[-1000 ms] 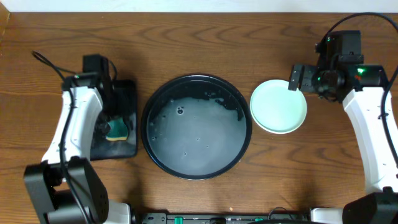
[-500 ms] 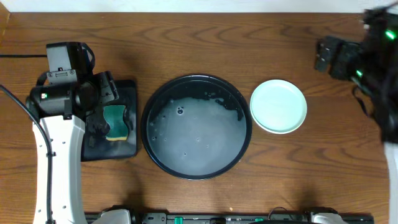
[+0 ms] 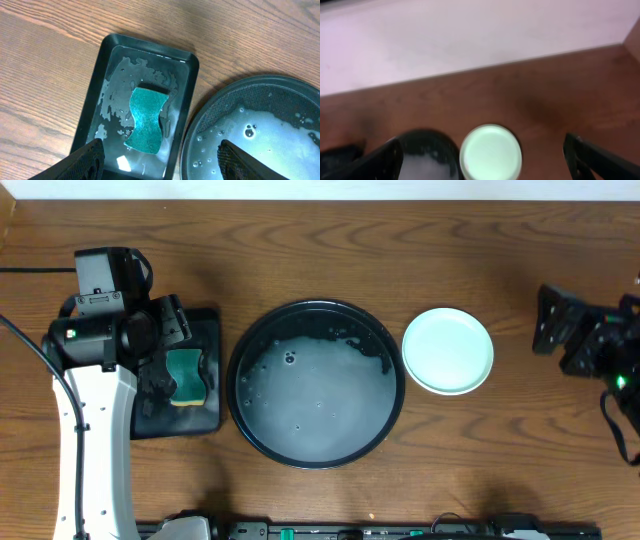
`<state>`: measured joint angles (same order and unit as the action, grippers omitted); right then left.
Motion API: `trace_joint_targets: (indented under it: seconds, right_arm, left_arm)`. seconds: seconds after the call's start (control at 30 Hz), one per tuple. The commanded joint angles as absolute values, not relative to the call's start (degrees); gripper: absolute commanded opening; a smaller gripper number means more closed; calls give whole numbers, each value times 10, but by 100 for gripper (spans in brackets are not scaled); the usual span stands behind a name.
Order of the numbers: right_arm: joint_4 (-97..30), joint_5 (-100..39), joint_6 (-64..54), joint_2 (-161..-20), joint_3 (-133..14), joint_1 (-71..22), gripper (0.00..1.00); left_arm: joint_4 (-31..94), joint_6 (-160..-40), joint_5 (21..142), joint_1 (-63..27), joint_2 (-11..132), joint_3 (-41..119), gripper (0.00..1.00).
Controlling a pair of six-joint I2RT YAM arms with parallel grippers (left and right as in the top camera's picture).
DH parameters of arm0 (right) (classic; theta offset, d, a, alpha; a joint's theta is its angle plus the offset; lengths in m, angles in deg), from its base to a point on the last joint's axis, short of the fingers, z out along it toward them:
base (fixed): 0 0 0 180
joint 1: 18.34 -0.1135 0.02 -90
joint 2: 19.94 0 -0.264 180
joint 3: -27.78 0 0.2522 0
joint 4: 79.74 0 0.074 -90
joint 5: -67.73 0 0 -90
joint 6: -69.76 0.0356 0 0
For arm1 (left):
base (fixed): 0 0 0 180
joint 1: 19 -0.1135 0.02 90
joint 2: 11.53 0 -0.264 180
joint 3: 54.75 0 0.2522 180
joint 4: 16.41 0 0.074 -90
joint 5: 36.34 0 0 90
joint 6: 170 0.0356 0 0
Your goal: Clean dirty plates on tray and stack at the side
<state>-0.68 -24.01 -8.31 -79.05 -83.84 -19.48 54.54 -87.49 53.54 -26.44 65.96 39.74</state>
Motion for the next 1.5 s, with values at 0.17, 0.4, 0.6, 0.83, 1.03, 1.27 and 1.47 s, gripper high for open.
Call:
trace_joint_targets:
  seconds: [0.17, 0.4, 0.6, 0.83, 1.03, 1.27, 1.47]
  right_arm:
    - [72, -219, -88, -781, -830, -197, 99]
    - [-21, -156, -88, -703, -673, -177, 99]
    - [-247, -174, -88, -558, -419, -154, 99]
    - [-417, -213, -87, -390, -169, -142, 99]
    - [-529, -213, -75, -297, -26, -143, 99]
    - [-644, -213, -14, -222, 94, -143, 99]
    - [-650, -213, 23, -202, 137, -143, 99]
  left_arm:
    - [548, -878, 537, -267, 661, 400, 73]
    - [548, -878, 537, -267, 661, 400, 73]
    - [548, -878, 537, -267, 661, 400, 73]
    - [548, -878, 537, -267, 661, 400, 73]
    - [548, -878, 537, -267, 661, 400, 74]
    - [548, -878, 537, -267, 661, 400, 73]
    - [548, -878, 537, -267, 661, 400, 73]
